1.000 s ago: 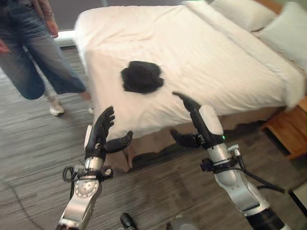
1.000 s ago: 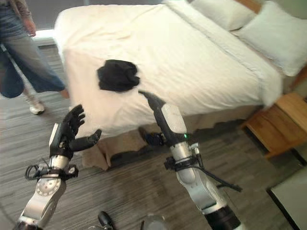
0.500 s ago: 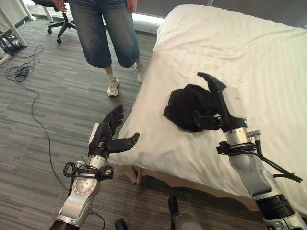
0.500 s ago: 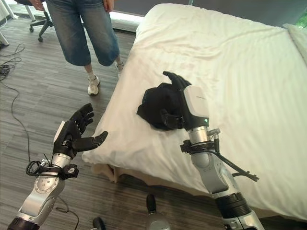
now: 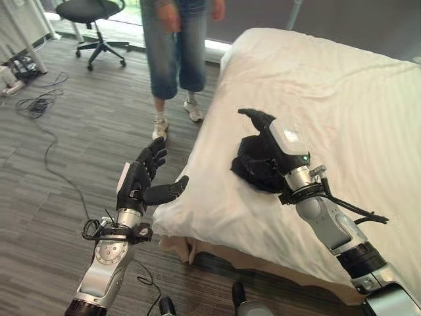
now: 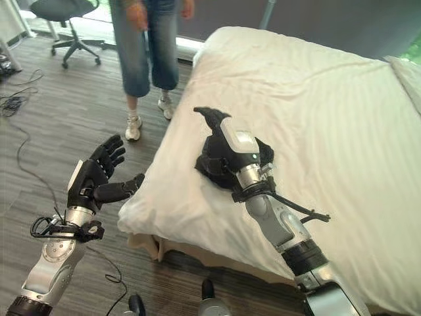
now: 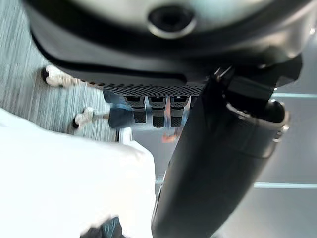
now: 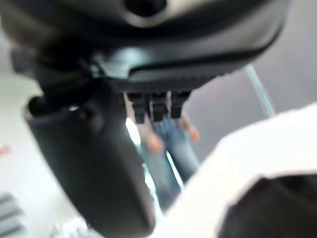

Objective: Pick up bed clothes into laundry basket.

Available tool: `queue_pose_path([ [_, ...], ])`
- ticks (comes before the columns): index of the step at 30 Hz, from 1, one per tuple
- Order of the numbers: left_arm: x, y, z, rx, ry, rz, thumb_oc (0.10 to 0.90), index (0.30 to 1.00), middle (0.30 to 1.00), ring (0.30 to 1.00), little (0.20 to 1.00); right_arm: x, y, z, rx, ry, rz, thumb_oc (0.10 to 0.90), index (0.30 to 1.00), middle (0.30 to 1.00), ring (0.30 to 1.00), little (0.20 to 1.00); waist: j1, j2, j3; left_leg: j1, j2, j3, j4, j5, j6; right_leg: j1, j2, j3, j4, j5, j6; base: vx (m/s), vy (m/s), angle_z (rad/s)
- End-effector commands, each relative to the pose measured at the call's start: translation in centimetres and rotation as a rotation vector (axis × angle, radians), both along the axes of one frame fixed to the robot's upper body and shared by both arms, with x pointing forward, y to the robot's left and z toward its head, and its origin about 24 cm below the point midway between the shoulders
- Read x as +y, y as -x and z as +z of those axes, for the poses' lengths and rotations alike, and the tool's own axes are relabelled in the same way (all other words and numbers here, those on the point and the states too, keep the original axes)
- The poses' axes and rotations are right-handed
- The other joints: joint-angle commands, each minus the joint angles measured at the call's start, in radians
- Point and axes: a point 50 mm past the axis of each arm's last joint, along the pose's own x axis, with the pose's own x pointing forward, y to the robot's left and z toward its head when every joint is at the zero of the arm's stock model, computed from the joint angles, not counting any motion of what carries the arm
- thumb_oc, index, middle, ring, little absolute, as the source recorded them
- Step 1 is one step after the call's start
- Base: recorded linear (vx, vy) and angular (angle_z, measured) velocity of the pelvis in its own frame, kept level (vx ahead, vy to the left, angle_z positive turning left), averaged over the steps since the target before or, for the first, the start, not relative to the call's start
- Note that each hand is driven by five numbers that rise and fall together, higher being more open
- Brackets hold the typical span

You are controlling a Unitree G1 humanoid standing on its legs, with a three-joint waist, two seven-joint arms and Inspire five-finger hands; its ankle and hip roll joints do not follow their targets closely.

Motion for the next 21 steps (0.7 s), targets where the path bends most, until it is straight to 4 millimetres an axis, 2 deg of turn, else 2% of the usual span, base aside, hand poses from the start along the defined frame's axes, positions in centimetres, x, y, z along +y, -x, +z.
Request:
queue_pose_path([
  [1,-0.4,-1.1,5.1,-0.254,-0.006,-0.074,0.800,0.900,0.900,0.900,0.900,0.4,-2.0,5.3,-0.171,-0.022,0.002,0.800,0.900,0.900,0.900,0.900,0.001,-0.025,-0.091,0.033,-0.007,0.029,0.003,-0.247,0.053,-0.045,-0.061,-0.031,0.005,-0.075,0.017,0.02,-0.045,0.01],
  [4,-0.3,-1.3,5.2,-0.249,-0.014,-0.083,0.800,0.900,0.900,0.900,0.900,-0.2,-3.3,4.9,-0.117,0.021,-0.050,0.800,0.900,0.900,0.900,0.900,0.012,-0.017,-0.087,0.025,-0.004,0.029,0.003,-0.243,0.048,-0.051,-0.063,-0.040,0.005,-0.077,0.018,0.02,-0.046,0.05],
  [9,-0.9,-1.6,5.9,-0.276,-0.008,-0.123,0.800,0.900,0.900,0.900,0.900,-0.1,-4.5,5.8,-0.089,0.082,-0.060,0.800,0.900,0.900,0.900,0.900,0.017,-0.008,-0.070,0.003,-0.001,0.034,0.003,-0.235,0.041,-0.077,-0.064,-0.035,0.005,-0.073,0.024,0.00,-0.045,-0.01],
  [14,-2.8,-1.5,8.5,-0.393,0.015,-0.205,0.800,0.900,0.900,0.900,0.900,-2.3,-5.8,6.0,-0.034,0.135,-0.154,0.800,0.900,0.900,0.900,0.900,0.026,0.016,-0.016,-0.051,-0.004,0.046,0.003,-0.220,0.039,-0.147,-0.069,-0.021,0.005,-0.056,0.032,-0.08,-0.017,-0.03],
  [17,-3.3,-1.7,8.3,-0.390,0.027,-0.224,0.800,0.900,0.900,0.900,0.900,-3.2,-6.3,5.6,0.015,0.125,-0.195,0.800,0.900,0.900,0.900,0.900,0.031,0.032,0.007,-0.079,-0.005,0.044,0.003,-0.212,0.036,-0.171,-0.074,-0.025,0.005,-0.051,0.033,-0.06,-0.010,0.05],
  [18,-3.4,-1.8,7.9,-0.371,0.018,-0.221,0.800,0.900,0.900,0.900,0.900,-3.4,-6.6,5.0,0.053,0.085,-0.213,0.400,0.300,0.300,0.300,0.300,0.032,0.050,0.022,-0.096,-0.007,0.042,0.003,-0.205,0.035,-0.184,-0.077,-0.027,0.005,-0.048,0.031,-0.04,-0.002,0.10],
  [21,-3.5,-1.9,7.9,-0.371,-0.012,-0.230,0.800,0.900,0.900,0.900,0.900,-2.8,-7.0,4.5,0.093,0.073,-0.203,0.400,0.300,0.300,0.300,0.300,0.029,0.074,0.033,-0.109,-0.011,0.045,0.003,-0.200,0.033,-0.198,-0.081,-0.030,0.005,-0.042,0.033,-0.03,0.024,0.11],
])
